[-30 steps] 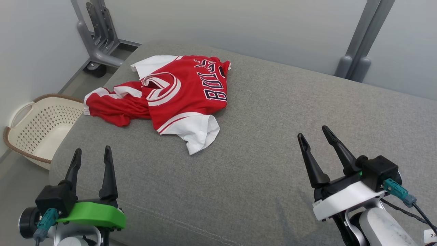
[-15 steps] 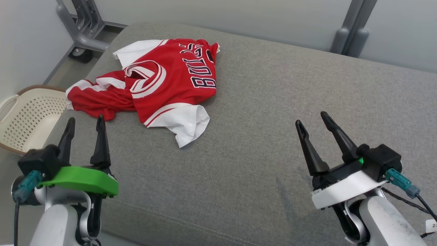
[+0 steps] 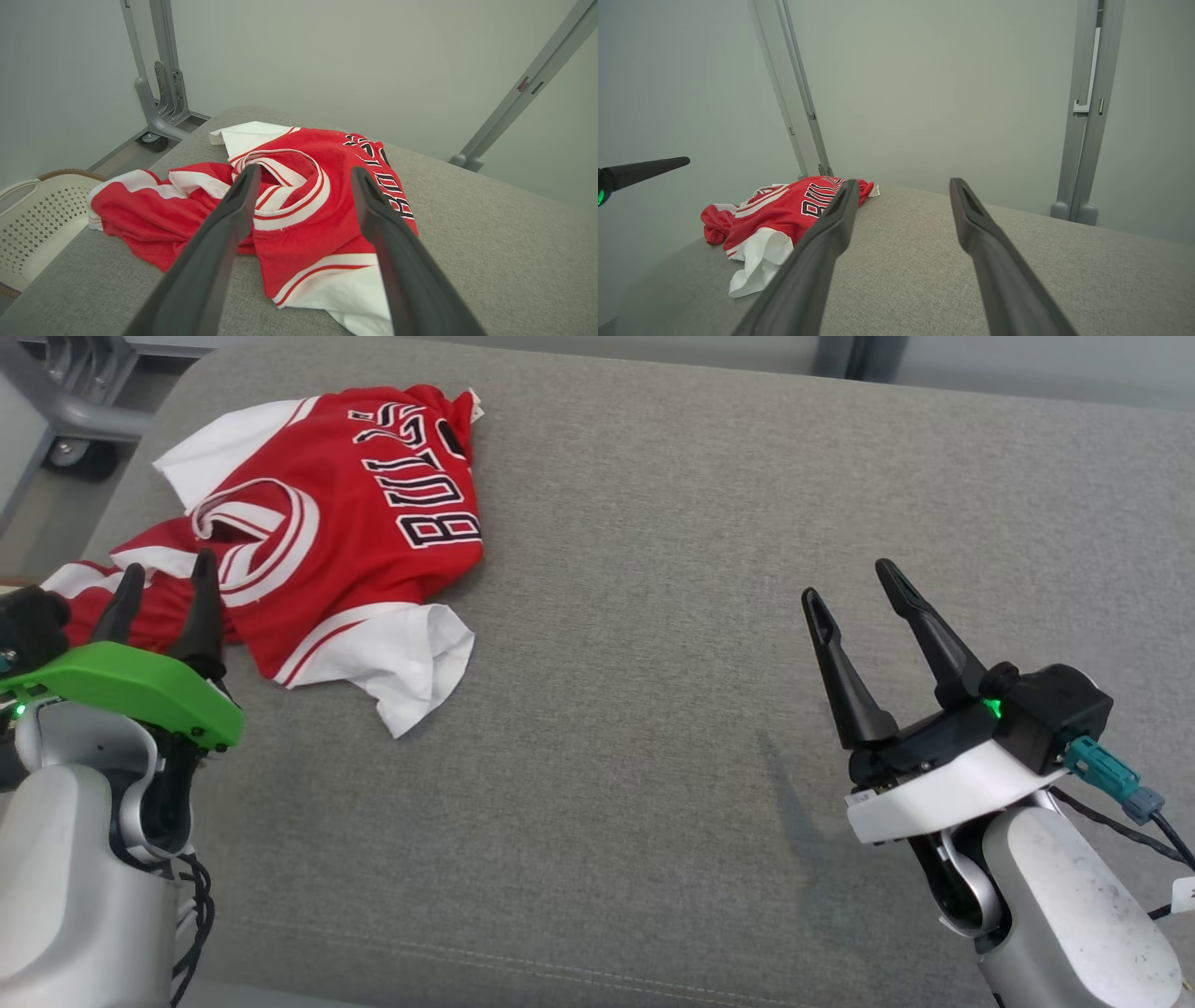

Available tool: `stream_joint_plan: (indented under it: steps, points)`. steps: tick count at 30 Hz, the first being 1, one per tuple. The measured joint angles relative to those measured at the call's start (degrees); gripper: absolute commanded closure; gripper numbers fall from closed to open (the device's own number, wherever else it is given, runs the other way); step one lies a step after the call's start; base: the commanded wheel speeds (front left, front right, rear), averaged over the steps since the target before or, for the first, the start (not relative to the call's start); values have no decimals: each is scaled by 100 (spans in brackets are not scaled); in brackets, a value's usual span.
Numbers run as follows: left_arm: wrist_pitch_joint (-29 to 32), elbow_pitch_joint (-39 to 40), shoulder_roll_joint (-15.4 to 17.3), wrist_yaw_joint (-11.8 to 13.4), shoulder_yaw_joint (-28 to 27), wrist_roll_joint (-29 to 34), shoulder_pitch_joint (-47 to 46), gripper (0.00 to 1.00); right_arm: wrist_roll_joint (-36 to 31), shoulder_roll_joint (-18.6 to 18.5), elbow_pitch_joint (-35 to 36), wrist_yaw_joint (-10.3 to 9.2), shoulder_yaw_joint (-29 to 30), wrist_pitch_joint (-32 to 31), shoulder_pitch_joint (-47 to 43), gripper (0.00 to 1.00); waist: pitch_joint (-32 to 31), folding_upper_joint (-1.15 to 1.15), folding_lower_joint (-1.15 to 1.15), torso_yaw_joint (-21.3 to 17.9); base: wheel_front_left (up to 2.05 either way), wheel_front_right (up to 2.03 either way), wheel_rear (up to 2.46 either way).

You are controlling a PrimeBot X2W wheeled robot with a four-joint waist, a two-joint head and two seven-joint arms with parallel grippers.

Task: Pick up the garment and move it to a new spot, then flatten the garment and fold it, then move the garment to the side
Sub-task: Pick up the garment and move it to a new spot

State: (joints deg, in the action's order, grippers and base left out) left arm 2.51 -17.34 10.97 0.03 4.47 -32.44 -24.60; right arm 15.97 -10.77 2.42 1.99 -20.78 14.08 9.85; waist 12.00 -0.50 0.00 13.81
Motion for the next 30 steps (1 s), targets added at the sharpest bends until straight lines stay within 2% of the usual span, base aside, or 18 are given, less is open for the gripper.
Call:
stream_joint_plan:
  steps: [8, 12, 19, 27, 28, 29, 30]
  points:
    - [490, -755, 187, -54, -333, -428, -443, 0, -4, 7, 4, 2, 8, 0, 215, 0, 292, 0, 0, -559, 0, 0, 0]
    - [637, -1018, 396, -59, -422, -466, -667, 0, -34, 15, 4, 18, 11, 0, 341, 0, 434, 0, 0, -815, 0, 0, 0]
    - [938, -1544, 579, -224, -243, -434, -890, 0, -34, 22, -45, 44, 57, 1, 482, 0, 661, 0, 0, -1154, 0, 0, 0]
    - [1193, -2015, 622, -280, -22, -208, -1053, 0, -34, 34, -125, 44, 119, 2, 493, 0, 750, 0, 0, -1264, 0, 0, 0]
    - [1210, -2082, 623, -280, -12, -208, -1083, 13, -34, 37, -132, 44, 121, 3, 494, 0, 744, 0, 0, -1264, 0, 0, 0]
    - [1214, -2126, 624, -280, 0, -202, -1101, 31, -34, 38, -142, 44, 122, 5, 494, 0, 738, 0, 0, -1265, 0, 0, 0]
    - [1214, -2163, 630, -280, 7, -181, -1111, 70, -34, 41, -153, 44, 123, 9, 495, 0, 732, 0, 0, -1265, 0, 0, 0]
